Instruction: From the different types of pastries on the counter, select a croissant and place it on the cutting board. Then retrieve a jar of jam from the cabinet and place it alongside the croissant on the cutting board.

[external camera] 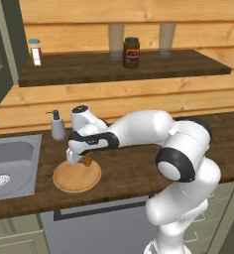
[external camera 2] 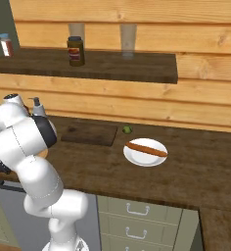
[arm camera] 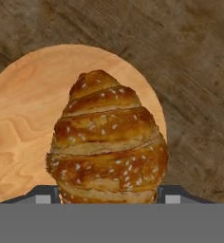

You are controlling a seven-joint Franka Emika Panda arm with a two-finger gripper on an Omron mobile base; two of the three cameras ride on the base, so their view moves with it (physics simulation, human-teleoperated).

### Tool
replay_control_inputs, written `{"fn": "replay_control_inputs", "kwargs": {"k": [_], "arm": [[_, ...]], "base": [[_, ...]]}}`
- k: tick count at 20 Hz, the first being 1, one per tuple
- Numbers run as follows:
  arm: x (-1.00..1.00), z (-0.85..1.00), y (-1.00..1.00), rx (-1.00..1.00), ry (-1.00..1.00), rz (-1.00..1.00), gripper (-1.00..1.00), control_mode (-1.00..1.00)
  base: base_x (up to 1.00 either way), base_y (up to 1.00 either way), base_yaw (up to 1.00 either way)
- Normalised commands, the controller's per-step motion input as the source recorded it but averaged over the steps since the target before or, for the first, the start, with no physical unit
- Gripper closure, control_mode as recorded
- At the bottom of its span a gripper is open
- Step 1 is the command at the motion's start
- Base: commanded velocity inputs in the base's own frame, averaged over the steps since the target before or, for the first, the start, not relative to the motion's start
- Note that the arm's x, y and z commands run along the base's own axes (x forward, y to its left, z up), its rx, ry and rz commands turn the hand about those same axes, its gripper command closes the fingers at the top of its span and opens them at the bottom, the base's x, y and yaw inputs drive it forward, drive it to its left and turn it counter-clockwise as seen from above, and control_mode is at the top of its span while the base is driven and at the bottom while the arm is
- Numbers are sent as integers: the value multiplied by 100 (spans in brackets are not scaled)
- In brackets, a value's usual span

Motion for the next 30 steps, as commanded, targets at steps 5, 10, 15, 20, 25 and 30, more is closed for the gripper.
{"fn": "replay_control_inputs", "kwargs": {"k": [5, 10, 15, 20, 25, 30], "arm": [[19, 14, -33, 0, 8, -16, 100, -100], [32, 13, -35, 0, 7, -14, 100, -100], [23, 2, -22, 0, 3, -14, 100, -100], [30, -1, -24, 0, 0, -15, 100, -100], [66, -15, -24, 0, 0, -16, 100, -100], [76, -6, -18, 0, 0, -13, 100, -100]], "base": [[0, 0, 0], [0, 0, 0], [0, 0, 0], [0, 0, 0], [0, 0, 0], [0, 0, 0]]}}
